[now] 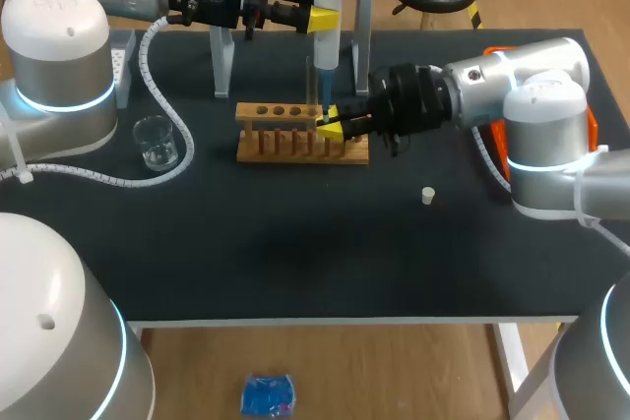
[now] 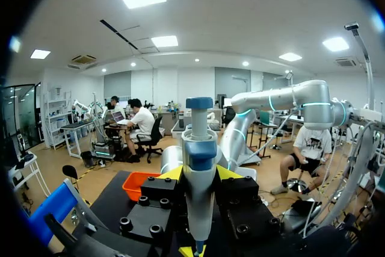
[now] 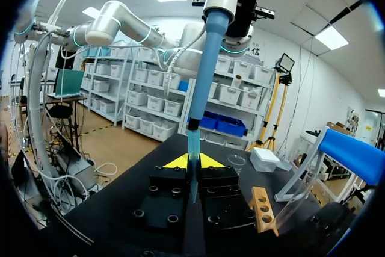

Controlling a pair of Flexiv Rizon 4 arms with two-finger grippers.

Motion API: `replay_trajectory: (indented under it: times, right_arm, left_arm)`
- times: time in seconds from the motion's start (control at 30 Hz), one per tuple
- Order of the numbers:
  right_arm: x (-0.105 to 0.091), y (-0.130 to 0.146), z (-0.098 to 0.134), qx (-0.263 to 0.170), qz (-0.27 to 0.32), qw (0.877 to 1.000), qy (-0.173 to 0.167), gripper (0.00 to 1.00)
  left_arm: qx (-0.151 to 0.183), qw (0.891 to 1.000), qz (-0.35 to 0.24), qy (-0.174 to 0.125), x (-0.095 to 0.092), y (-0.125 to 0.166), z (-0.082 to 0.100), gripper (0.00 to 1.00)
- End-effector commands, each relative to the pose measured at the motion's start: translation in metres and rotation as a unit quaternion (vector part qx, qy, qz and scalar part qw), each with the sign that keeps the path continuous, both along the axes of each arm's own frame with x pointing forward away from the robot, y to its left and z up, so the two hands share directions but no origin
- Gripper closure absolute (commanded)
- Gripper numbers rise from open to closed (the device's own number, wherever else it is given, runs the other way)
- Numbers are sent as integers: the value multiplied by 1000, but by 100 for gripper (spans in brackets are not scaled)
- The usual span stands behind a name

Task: Invert the test tube, pick up the pipette, mount the tip to pipette, aspirate from beaker and dispense into the tube, eject the tip, return the pipette, and cap with the stopper.

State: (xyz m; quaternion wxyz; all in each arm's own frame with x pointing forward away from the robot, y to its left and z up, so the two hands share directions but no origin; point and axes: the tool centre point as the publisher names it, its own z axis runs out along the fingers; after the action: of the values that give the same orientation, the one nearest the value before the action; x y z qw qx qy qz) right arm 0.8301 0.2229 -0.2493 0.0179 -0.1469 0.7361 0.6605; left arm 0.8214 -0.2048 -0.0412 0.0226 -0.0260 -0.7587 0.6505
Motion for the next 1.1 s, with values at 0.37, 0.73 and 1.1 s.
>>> replay_trajectory:
  times: [0.37, 0.73, 1.1]
  right_arm:
    - [-4, -1, 3, 15, 2, 1000, 21, 100]
    - [-6, 1, 9, 63, -6, 994, 93, 100]
    - [-3, 2, 11, 77, -14, 991, 109, 100]
  left_arm:
    - [1, 1000, -2, 0, 1, 0, 0, 100]
    - [1, 1000, -2, 0, 1, 0, 0, 100]
    - [1, 1000, -2, 0, 1, 0, 0, 100]
